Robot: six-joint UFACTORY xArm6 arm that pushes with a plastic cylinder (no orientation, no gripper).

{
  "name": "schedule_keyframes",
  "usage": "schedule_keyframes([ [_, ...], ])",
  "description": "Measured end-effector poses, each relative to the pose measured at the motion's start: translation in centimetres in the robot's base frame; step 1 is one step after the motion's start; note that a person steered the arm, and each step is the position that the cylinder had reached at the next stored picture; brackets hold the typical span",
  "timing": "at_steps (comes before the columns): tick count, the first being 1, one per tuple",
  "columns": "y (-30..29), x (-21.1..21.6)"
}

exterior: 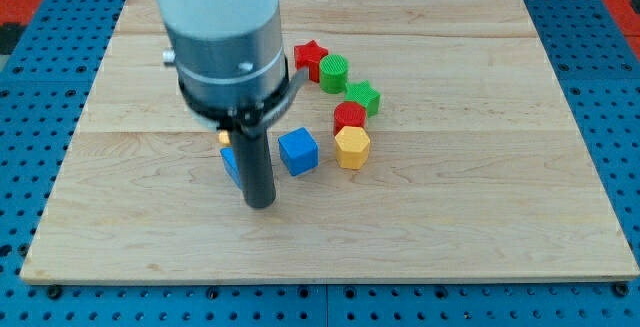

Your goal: Move the triangle to the left of the blue cube

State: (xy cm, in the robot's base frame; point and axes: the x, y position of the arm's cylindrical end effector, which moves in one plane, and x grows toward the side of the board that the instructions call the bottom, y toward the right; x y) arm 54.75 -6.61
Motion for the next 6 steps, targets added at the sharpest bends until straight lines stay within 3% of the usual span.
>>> schedule_keyframes([
  [1,-1.9,0.7],
  [6,-2.5,-5.0],
])
